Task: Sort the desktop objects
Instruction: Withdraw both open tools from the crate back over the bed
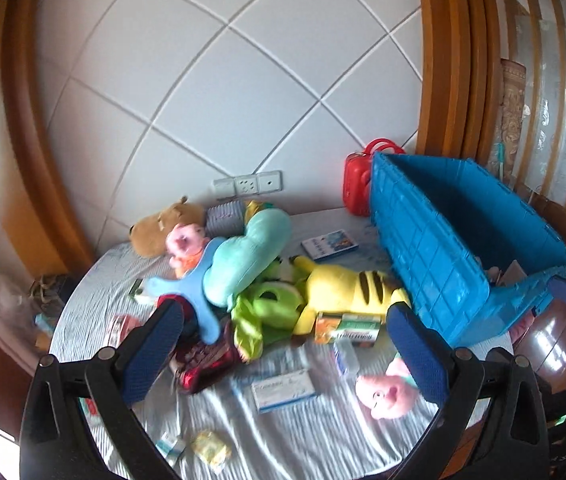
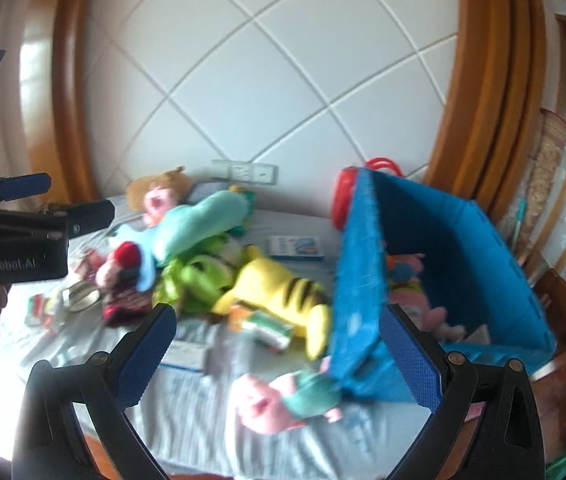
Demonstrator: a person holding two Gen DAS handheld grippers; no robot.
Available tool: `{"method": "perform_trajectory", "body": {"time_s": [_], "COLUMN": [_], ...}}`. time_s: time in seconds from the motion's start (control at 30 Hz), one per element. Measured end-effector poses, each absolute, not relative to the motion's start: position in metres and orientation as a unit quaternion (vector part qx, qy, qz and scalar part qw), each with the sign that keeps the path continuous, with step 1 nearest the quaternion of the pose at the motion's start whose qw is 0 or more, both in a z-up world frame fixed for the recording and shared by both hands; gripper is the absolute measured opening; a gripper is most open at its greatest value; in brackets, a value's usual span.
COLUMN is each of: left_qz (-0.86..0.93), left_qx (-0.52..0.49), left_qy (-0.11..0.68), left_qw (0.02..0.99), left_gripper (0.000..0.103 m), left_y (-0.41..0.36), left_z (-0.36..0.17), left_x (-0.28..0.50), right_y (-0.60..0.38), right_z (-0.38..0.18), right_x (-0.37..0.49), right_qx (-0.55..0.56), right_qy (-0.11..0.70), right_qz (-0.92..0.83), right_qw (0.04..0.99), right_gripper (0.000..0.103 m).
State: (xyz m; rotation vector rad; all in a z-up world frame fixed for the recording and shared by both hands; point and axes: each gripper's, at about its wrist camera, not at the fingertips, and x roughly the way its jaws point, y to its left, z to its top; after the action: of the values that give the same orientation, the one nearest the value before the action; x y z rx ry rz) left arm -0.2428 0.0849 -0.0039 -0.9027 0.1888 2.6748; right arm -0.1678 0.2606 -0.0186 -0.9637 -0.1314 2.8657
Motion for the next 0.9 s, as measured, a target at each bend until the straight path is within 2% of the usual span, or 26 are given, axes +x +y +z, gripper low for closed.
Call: {"method": "perform_trajectory", "body": {"time_s": [0.4,0.9], "left_qz": [0.932,0.938], "left_qx": [-0.345,-0.340], "left_qy": [0.021,0.027], "left_qw": [0.111,0.068], "left_gripper": [0.103,0.103], "left_y": [0.002,0.002], "left_z": [-0.005,-0.005], "left_x": [-0.178,-0.140], "right_y": [0.179,0.191], "right_z": [-0.021,-0.020], "right_x": [-0.115,-0.092], "right_qx": [-0.331,-0.338], "right_qy": [-0.048,-0.040], "right_qz": [0.941,0.939], "right_qw": [0.043,0.046], "right_gripper": [0.103,0.103]}}
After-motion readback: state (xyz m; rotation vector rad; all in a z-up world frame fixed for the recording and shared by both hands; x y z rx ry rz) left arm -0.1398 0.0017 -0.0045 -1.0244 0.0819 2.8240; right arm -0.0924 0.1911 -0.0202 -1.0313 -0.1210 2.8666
